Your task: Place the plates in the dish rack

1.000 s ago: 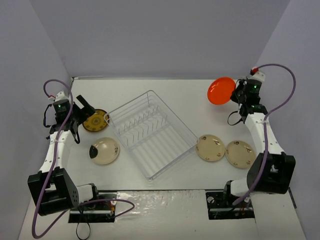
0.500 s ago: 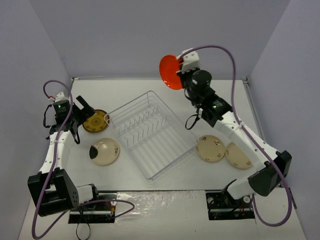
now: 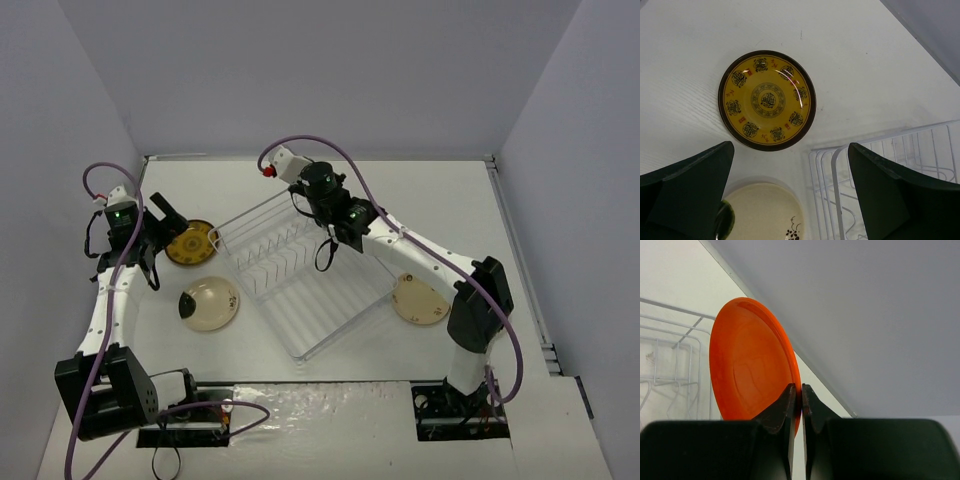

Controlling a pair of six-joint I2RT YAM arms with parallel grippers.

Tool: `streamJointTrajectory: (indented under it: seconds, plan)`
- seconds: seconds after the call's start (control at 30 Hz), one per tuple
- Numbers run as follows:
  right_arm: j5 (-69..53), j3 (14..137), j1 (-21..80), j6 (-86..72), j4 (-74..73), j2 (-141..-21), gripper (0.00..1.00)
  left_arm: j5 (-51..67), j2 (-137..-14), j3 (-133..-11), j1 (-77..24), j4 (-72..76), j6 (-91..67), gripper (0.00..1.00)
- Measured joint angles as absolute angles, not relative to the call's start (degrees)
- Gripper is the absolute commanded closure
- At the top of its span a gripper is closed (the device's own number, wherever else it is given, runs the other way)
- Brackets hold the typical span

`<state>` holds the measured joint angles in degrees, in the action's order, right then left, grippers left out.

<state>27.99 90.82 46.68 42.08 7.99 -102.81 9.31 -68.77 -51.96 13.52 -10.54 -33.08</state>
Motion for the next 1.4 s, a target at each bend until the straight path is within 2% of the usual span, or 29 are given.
streamJointTrajectory:
  seconds: [0.23, 1.33, 1.4]
  plan:
    - [27.5, 92.7, 46.4, 43.8, 5.8, -107.1, 1.0, 8.9, -68.8, -52.0, 13.5, -10.8, -33.2, 0.03]
    - [24.9, 92.3, 45.5, 37.8, 4.1, -111.8, 1.0, 8.5, -68.9, -52.0, 13.5, -11.0, -33.2, 0.03]
    - [25.1, 92.2, 45.5, 37.0, 4.1, -112.1, 0.98, 8.4, -68.9, -52.0, 13.5, -11.0, -33.2, 0.03]
